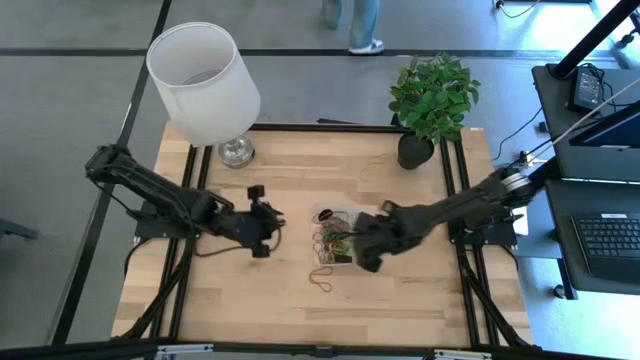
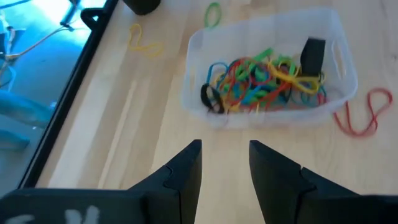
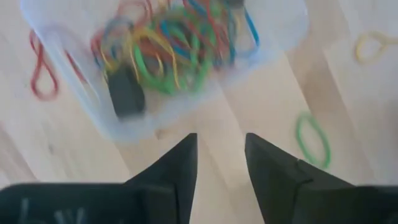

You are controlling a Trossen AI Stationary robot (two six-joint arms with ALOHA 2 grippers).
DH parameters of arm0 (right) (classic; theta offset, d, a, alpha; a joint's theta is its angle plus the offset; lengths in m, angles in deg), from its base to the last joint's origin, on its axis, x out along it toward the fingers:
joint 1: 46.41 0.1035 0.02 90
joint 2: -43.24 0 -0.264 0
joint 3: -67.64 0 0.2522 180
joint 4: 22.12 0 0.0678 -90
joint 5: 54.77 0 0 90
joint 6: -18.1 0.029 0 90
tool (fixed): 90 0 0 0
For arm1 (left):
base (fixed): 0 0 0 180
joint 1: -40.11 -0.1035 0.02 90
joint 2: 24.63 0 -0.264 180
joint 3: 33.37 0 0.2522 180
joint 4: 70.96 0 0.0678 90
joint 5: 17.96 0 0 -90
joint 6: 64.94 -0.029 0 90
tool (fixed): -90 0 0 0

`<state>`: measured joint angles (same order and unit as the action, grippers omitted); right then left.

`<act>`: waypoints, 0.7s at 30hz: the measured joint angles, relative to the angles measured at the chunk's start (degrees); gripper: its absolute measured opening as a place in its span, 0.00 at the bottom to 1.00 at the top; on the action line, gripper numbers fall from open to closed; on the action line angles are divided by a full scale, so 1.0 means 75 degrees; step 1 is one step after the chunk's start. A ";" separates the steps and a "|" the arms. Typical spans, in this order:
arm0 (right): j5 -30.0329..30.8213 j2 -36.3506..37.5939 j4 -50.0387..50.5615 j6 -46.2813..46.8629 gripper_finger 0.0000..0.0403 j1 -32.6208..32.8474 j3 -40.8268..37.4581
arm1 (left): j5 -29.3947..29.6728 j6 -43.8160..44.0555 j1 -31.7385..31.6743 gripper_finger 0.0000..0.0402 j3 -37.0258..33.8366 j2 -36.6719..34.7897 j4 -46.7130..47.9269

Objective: Pick and place rubber bands into bin
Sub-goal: Put the red rubber band into the bin

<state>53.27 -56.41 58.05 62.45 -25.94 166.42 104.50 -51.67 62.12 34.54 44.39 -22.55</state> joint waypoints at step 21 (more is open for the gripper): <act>-0.0016 0.6203 -0.2608 0.1425 0.30 0.1355 -0.6334 | -0.0484 0.3074 0.1201 0.32 0.5587 0.5986 0.1400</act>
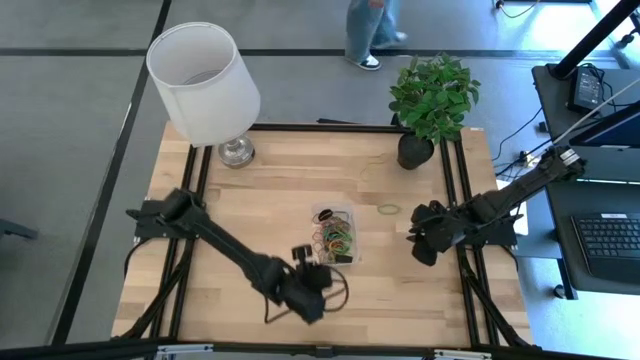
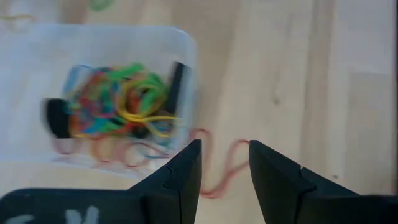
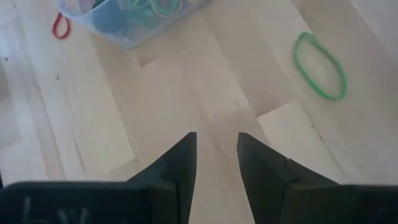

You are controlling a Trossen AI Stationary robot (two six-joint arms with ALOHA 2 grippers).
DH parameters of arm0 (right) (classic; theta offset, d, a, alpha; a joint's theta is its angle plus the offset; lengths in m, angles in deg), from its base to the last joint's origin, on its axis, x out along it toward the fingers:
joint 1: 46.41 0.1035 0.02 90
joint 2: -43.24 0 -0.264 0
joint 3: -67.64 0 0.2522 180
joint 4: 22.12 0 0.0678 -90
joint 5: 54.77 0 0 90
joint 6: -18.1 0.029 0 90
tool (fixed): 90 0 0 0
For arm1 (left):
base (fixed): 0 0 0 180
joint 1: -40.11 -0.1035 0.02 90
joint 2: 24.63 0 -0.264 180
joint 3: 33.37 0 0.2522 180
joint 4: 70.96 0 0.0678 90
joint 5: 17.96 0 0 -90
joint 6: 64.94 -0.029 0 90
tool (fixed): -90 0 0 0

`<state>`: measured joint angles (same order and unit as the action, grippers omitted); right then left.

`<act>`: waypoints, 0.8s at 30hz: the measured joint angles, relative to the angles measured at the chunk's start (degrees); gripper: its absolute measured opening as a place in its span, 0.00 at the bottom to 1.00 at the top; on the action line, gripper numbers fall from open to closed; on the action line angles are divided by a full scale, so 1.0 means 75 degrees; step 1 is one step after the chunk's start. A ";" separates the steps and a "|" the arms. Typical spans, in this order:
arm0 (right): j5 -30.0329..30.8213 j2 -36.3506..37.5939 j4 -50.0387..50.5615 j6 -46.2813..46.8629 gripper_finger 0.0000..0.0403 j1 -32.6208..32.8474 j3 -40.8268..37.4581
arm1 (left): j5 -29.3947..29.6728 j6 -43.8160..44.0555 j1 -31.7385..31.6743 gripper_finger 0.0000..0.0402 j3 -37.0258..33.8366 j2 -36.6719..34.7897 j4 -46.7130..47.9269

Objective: Pick and place rubber bands into bin
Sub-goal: Put the red rubber band into the bin

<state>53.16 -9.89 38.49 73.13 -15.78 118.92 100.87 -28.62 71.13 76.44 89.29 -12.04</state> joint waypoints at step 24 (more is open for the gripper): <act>-0.0194 0.0253 0.0011 -0.0828 0.30 -0.0003 -0.0181 | 0.0895 0.2301 0.0483 0.32 0.0502 0.1816 0.0434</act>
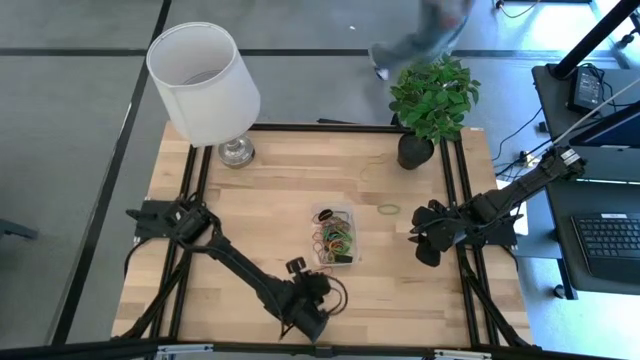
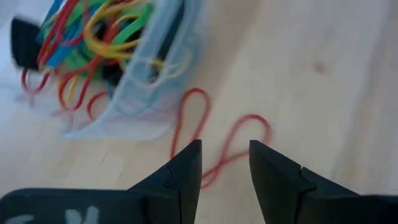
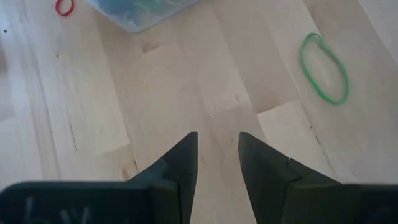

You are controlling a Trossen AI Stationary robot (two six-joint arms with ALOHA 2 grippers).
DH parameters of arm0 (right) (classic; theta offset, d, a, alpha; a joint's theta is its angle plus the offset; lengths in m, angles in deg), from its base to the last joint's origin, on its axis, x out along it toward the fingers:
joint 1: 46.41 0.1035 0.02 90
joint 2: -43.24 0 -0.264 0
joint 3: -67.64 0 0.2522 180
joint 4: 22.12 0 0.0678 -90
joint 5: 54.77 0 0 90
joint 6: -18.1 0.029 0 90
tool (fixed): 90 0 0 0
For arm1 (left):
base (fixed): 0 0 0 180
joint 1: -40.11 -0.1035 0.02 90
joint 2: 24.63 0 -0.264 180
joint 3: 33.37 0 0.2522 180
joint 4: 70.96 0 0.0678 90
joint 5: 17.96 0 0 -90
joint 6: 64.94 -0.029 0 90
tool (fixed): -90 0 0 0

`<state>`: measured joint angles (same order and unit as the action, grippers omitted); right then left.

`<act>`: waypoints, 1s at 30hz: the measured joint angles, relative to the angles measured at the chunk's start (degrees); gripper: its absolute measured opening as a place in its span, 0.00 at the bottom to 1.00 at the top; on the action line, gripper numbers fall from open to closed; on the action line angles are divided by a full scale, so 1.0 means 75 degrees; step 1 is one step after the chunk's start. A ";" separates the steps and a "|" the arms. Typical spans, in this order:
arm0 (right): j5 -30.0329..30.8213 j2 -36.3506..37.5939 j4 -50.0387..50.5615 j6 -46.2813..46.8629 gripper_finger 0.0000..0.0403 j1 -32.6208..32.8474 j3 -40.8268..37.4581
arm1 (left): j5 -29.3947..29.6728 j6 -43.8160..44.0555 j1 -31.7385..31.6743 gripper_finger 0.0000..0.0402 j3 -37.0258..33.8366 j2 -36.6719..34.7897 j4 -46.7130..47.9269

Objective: Pick and place rubber bands into bin
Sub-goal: Put the red rubber band into the bin

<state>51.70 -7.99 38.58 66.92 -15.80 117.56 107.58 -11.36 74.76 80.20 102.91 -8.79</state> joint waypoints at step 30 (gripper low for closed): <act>0.0064 0.0000 0.0000 0.0230 0.30 0.0003 0.0000 | -0.1612 0.0956 -0.0589 0.14 -0.0136 0.0427 0.0365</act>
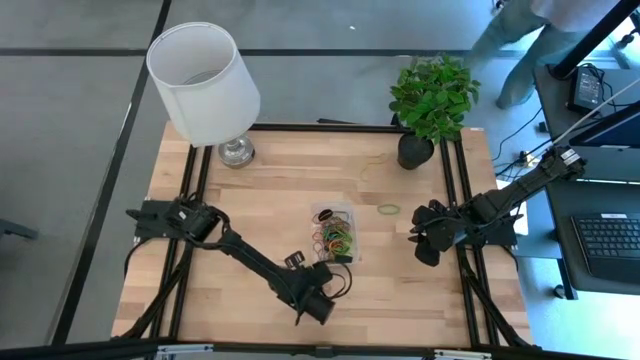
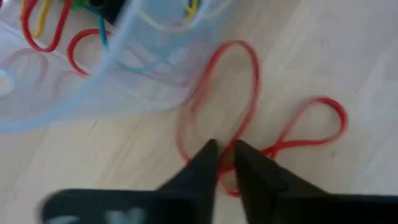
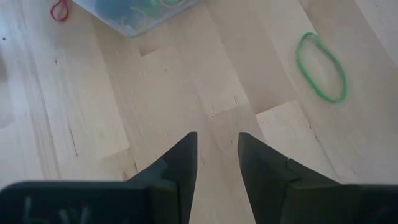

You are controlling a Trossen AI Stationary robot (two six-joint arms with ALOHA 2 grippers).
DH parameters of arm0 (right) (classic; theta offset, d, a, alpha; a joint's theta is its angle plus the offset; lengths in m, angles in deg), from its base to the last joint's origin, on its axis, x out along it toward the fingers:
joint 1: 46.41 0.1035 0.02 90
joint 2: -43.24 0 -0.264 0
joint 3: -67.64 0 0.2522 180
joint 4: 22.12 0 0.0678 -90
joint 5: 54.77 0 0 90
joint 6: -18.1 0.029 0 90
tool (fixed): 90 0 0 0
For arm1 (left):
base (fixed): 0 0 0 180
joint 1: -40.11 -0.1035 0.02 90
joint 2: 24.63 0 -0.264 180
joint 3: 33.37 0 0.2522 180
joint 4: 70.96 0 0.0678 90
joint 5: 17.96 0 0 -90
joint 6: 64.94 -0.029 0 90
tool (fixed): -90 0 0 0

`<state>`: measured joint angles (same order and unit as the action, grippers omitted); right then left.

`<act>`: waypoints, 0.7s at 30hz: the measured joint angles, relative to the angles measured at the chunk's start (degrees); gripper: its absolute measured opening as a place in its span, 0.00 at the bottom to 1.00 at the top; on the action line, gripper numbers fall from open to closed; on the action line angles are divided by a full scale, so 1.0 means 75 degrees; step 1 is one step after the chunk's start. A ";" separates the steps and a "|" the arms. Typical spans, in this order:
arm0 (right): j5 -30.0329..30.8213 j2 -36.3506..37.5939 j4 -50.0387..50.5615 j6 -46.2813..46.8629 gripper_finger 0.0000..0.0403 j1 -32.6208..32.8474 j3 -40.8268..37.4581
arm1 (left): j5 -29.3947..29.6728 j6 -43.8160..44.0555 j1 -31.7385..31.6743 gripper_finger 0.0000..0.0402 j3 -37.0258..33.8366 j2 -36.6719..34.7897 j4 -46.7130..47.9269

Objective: Pick and place rubber bands into bin
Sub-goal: Put the red rubber band into the bin

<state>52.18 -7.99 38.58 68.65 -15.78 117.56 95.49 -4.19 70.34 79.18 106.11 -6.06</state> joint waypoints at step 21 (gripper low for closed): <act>0.0393 0.0000 -0.0067 0.0009 0.30 -0.0003 0.0000 | 0.0240 -0.2760 -0.0352 0.01 0.0985 -0.2290 0.0401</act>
<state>55.13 -7.99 38.07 68.71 -15.80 117.56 97.29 -24.89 67.70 86.56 88.94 -3.05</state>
